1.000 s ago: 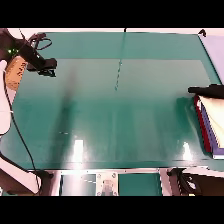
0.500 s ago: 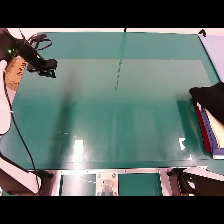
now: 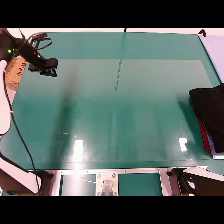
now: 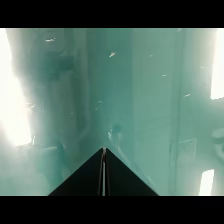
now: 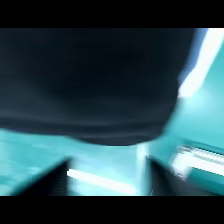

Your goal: Fold the shirts.

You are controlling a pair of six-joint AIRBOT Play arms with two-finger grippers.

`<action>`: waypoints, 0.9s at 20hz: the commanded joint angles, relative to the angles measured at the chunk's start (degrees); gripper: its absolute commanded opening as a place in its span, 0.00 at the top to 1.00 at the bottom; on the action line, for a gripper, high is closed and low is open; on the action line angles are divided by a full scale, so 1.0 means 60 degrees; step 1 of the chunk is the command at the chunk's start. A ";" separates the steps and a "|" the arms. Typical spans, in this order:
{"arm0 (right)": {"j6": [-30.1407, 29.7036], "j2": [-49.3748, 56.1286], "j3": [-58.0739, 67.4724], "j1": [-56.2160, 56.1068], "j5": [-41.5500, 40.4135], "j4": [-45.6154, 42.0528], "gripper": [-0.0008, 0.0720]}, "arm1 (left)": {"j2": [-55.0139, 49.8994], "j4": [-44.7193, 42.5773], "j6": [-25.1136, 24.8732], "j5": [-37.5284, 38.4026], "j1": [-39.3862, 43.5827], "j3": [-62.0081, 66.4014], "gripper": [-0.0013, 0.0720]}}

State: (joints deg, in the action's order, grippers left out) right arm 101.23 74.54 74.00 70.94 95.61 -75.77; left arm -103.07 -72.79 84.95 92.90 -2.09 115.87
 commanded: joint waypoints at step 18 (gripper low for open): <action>-0.2860 -0.3042 -0.5009 -1.0240 -0.5034 0.2772 0.97 | 0.5927 0.1173 0.0623 -0.1967 0.2419 -0.7643 0.95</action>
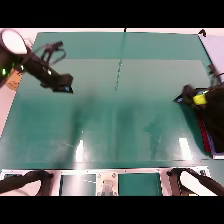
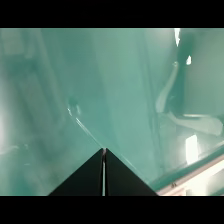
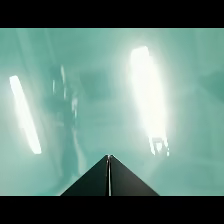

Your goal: Fold the shirts.

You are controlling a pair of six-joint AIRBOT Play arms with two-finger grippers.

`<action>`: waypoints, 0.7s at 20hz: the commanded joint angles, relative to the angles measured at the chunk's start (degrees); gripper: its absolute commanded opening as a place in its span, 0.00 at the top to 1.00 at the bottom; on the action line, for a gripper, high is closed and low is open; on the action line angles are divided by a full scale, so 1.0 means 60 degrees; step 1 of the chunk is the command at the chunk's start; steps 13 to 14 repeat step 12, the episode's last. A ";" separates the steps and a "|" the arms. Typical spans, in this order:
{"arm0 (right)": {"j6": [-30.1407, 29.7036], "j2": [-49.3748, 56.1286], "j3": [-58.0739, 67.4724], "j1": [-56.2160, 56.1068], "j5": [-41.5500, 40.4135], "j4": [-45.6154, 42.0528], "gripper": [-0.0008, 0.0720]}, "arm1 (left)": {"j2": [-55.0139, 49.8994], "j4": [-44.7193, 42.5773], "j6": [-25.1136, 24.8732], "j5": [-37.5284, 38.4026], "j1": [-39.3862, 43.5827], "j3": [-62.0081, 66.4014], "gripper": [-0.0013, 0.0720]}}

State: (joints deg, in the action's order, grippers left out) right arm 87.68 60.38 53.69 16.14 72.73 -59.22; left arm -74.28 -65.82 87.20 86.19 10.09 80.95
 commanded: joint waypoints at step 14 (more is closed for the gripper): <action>-0.1122 -0.0721 -0.1989 -0.1676 -0.0616 0.0047 0.97 | 0.1271 0.0084 0.0219 -0.0874 0.0393 -0.2025 0.95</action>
